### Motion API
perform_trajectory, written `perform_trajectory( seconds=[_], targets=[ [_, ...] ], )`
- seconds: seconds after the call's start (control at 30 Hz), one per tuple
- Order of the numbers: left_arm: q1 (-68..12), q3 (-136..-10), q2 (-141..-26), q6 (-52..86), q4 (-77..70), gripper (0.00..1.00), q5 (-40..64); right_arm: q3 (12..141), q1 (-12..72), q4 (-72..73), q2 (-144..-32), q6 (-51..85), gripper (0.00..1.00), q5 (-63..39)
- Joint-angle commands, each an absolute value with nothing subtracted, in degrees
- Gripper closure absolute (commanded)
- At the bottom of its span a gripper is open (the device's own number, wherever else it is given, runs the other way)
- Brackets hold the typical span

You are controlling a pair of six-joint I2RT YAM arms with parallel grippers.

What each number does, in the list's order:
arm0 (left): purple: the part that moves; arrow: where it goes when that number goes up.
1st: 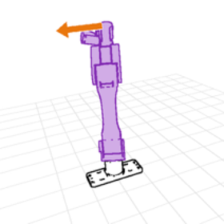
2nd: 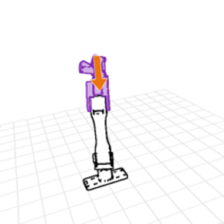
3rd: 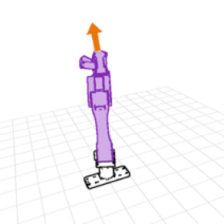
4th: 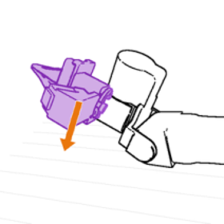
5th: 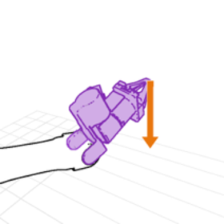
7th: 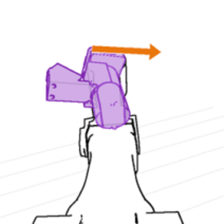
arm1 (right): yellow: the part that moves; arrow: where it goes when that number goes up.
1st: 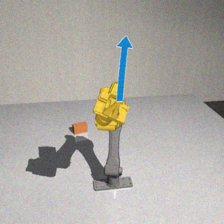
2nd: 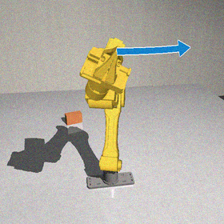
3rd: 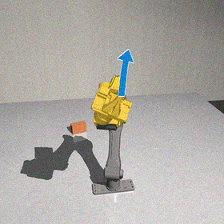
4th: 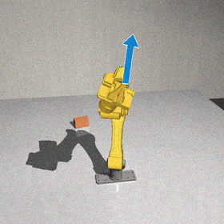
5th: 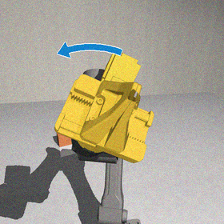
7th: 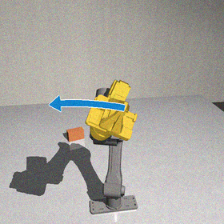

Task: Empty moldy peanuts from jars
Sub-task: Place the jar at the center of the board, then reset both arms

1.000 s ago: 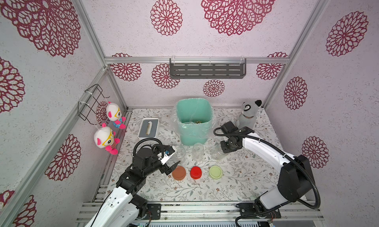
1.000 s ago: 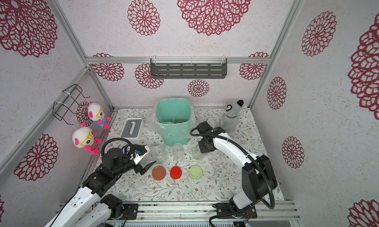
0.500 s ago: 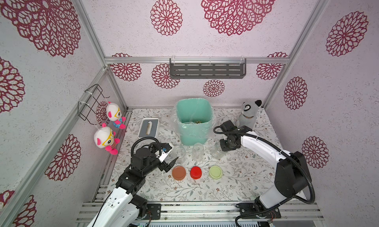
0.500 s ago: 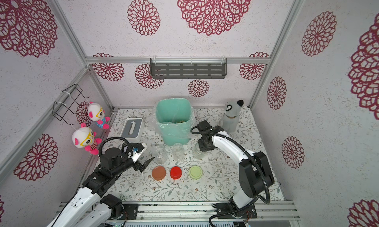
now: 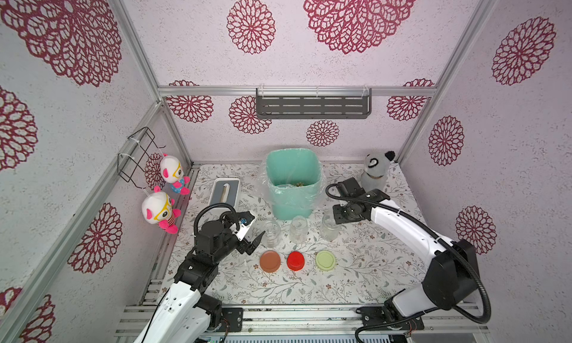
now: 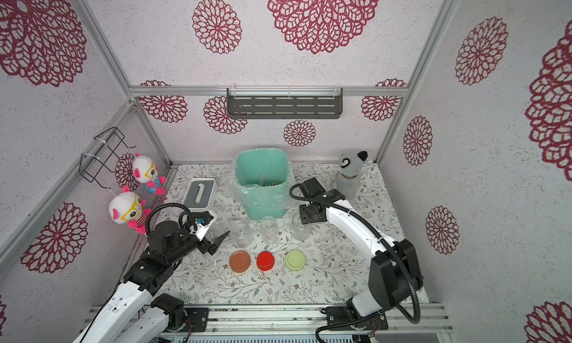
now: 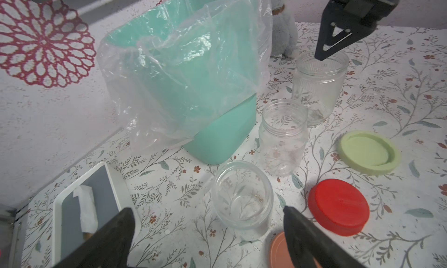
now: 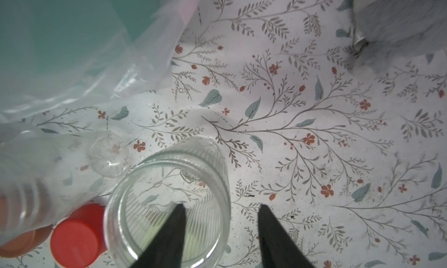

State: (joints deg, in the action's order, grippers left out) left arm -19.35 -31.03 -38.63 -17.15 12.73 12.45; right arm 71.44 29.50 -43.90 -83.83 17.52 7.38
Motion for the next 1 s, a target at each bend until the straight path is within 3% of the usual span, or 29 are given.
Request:
perform_trajectory(
  seconds=[0.0,0.2,0.47,0.7,0.97],
  targets=[
    [-17.3,-33.8,-38.1,-14.9,11.2,0.03,8.8,70.4,29.1,-39.6,-76.1,18.7,0.28,8.7],
    [-10.4,-36.9,-41.2,-10.1,9.0,0.03,-1.0,61.6,28.8,-24.2,-63.0,16.9,0.02,12.1],
    [0.3,-34.3,-49.1,-0.5,-2.6,0.03,-7.6,39.8,24.3,0.0,-47.1,17.1,0.01,31.1],
    [2.3,-28.8,-57.2,6.0,-12.6,0.03,-15.8,22.5,16.7,20.8,-43.2,13.9,0.01,34.0],
    [2.7,-23.1,-60.6,7.5,-21.1,0.03,-20.4,9.6,13.4,41.3,-48.7,8.4,0.01,33.2]
  ],
)
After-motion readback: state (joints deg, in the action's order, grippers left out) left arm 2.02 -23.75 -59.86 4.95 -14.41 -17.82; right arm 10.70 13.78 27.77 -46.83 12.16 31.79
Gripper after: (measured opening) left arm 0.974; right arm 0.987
